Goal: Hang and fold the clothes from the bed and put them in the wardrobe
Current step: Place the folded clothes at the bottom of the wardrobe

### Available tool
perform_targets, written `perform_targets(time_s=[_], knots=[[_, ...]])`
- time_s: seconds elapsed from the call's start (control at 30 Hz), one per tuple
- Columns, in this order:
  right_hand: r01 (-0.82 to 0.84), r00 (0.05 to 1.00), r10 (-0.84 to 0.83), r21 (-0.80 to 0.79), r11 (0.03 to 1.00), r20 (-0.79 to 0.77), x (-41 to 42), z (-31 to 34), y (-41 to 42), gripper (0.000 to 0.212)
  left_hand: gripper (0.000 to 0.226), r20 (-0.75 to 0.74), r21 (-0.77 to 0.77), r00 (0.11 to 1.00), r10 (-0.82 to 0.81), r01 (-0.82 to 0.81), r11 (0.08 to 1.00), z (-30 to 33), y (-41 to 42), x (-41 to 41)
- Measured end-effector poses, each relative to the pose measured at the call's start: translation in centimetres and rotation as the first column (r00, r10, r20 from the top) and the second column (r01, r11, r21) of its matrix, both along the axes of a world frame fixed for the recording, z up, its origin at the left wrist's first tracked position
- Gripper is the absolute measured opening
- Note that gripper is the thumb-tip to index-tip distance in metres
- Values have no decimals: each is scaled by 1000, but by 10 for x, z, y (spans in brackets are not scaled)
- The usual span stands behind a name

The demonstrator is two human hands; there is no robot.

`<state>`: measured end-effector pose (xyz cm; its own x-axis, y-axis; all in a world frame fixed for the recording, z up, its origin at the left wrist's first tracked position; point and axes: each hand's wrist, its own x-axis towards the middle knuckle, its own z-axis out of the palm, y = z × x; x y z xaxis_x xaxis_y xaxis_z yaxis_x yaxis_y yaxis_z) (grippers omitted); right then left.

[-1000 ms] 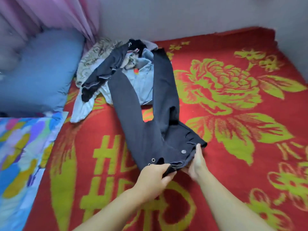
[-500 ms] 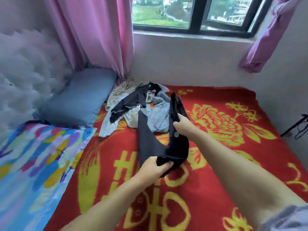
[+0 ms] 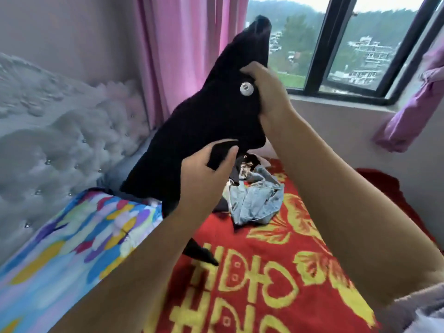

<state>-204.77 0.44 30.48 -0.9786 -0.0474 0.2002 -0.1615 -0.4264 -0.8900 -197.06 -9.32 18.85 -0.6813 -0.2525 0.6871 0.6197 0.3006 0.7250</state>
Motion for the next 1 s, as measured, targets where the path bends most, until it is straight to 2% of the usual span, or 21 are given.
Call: perform_targets(time_s=[0.1,0.2,0.27,0.33,0.43,0.5,0.53,0.6,0.63,0.67,0.7,0.77,0.87,0.93,0.97,1.0], knots=[[45,993,-57,107,993,104,-3,-25,58,7,27,67,-124,988,-136,144,982,-17,40,8],[82,977,-138,309,947,165,2,-100,118,16,35,199,-207,944,-264,304,930,-79,91,29],[36,956,-172,487,873,238,9,-169,158,23,34,297,-262,897,-327,406,876,-136,125,46],[-62,917,-215,651,757,337,22,-252,199,25,24,391,-303,846,-362,489,818,-199,159,64],[-173,848,-303,767,617,435,56,-382,262,28,23,569,-325,737,-364,609,724,-293,208,99],[-244,765,-401,803,543,504,90,-462,305,32,36,774,-283,538,-335,767,577,-351,241,127],[-284,707,-459,811,512,537,110,-498,328,35,45,873,-250,407,-270,848,467,-380,255,142],[-333,577,-554,792,512,600,148,-560,368,38,60,981,-62,110,-161,958,279,-430,275,169],[-355,518,-578,773,525,630,164,-584,384,42,63,991,26,6,-134,971,239,-448,280,178],[-379,476,-590,758,531,652,179,-604,395,46,61,992,61,-30,-126,968,245,-464,282,182],[-394,459,-594,751,530,661,188,-620,403,48,57,992,56,-21,-123,956,288,-477,280,180],[-370,459,-591,747,552,664,193,-647,411,50,47,990,-28,85,-114,901,433,-500,269,159],[-288,467,-606,758,585,644,178,-674,410,46,40,904,-338,428,6,705,624,-522,246,95],[-256,485,-608,767,588,628,166,-684,407,43,42,799,-521,582,150,548,654,-534,232,45],[-261,512,-604,780,568,611,163,-687,406,39,45,770,-582,600,218,518,627,-540,225,22],[-266,551,-597,800,537,584,162,-689,406,33,48,765,-619,580,281,539,572,-547,218,2]])
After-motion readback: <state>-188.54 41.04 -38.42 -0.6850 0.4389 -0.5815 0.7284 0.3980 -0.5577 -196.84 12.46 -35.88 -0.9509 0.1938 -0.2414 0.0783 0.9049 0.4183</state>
